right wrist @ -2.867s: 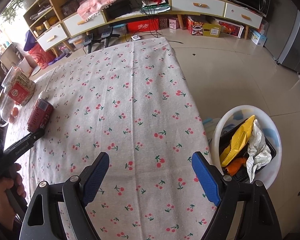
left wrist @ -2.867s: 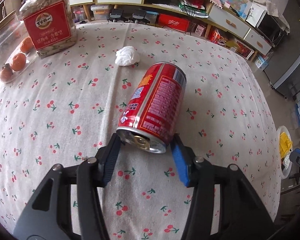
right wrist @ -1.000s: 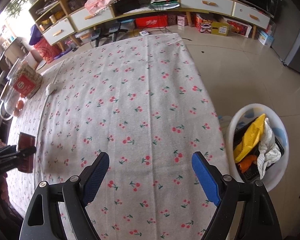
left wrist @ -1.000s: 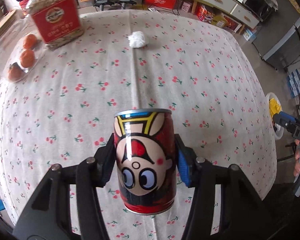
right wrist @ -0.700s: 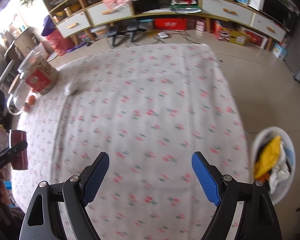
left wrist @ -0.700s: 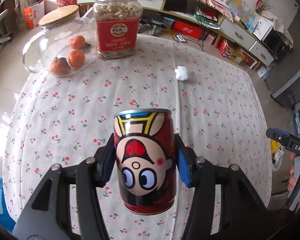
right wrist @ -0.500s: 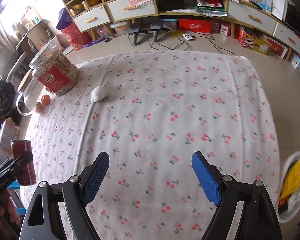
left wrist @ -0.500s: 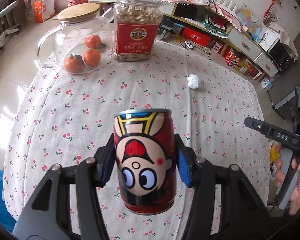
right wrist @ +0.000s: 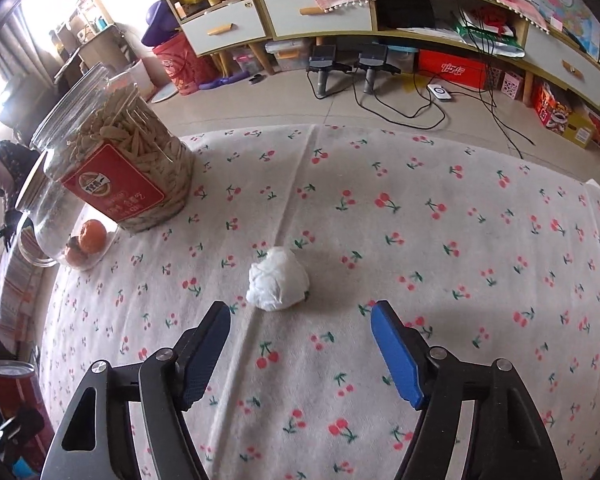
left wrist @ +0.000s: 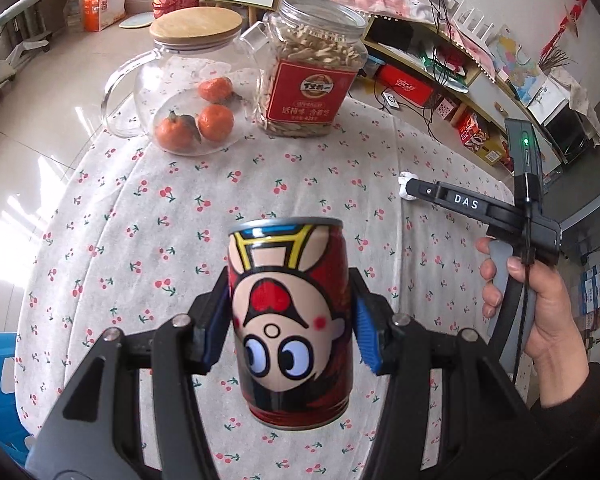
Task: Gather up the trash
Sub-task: 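Hold the red can with the left gripper while the right grasps the white tissue ball, then carry the red can and tissue ball with both grippers over the bucket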
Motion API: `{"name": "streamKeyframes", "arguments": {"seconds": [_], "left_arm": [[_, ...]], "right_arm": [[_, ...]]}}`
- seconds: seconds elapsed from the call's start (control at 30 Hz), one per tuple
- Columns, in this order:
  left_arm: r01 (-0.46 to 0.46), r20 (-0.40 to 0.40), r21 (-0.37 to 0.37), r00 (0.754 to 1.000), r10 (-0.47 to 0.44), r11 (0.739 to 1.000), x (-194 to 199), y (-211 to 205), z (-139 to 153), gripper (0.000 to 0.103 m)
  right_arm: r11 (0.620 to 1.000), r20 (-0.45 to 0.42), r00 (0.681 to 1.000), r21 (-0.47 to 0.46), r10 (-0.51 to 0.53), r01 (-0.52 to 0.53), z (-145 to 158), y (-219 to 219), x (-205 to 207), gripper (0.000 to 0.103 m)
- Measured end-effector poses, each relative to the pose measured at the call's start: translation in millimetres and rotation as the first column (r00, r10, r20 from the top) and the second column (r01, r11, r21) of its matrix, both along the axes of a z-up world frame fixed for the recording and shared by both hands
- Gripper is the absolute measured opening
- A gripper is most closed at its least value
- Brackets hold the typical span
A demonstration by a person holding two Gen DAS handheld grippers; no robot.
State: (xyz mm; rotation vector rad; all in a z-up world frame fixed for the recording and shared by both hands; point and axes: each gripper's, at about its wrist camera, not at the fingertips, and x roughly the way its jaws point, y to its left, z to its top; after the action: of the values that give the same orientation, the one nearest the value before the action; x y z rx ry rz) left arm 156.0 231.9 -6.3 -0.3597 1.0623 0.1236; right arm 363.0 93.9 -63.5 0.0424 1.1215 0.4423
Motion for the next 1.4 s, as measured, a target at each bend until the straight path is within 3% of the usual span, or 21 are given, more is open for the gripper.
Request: {"name": "streamKeyframes", "arguments": {"seconds": [0.13, 0.33, 0.4, 0.43, 0.47, 0.93, 1.03, 1.4], "left_arm": [[-0.002, -0.006, -0.002, 1.0, 0.002, 1.0, 0.3, 1.7, -1.6, 0.055], [0.009, -0.002, -0.006, 1.0, -0.009, 1.0, -1.0, 2.0, 0.4, 0.055], [0.016, 0.0, -0.003, 1.0, -0.016, 1.0, -2.2, 1.2, 0.8, 0.055], [0.019, 0.0, -0.004, 1.0, -0.019, 1.0, -2.6, 0.7, 0.9, 0.055], [0.021, 0.0, -0.006, 1.0, -0.021, 1.0, -3.1, 0.0, 1.0, 0.055], [0.067, 0.001, -0.039, 0.998, -0.067, 0.997, -12.7, -21.2, -4.7, 0.055], [0.078, 0.013, -0.076, 0.997, -0.078, 0.994, -15.5, -30.6, -6.7, 0.055], [0.165, 0.022, -0.07, 0.986, -0.164, 0.984, -17.0, -80.6, -11.6, 0.055]], "right_arm": [[1.0, 0.001, 1.0, 0.006, 0.004, -0.004, -4.3, 10.4, 10.1, 0.069], [0.996, 0.027, 0.999, -0.086, 0.041, -0.039, -17.1, 26.3, 15.7, 0.055], [0.994, 0.036, 0.998, -0.096, 0.052, -0.048, -16.2, 27.7, 15.3, 0.043], [0.995, 0.029, 0.998, -0.085, 0.051, -0.048, -15.1, 26.5, 15.2, 0.031], [0.996, 0.022, 0.999, -0.081, 0.043, -0.041, -13.9, 25.0, 14.7, 0.029], [0.997, 0.063, 0.998, -0.075, 0.027, -0.022, 21.7, -40.6, -54.7, 0.027], [0.996, 0.069, 0.997, -0.084, 0.018, -0.012, 28.9, -61.2, -72.3, 0.027], [0.995, 0.101, 0.994, -0.086, -0.048, 0.057, 50.2, -153.0, -137.7, 0.027]]}}
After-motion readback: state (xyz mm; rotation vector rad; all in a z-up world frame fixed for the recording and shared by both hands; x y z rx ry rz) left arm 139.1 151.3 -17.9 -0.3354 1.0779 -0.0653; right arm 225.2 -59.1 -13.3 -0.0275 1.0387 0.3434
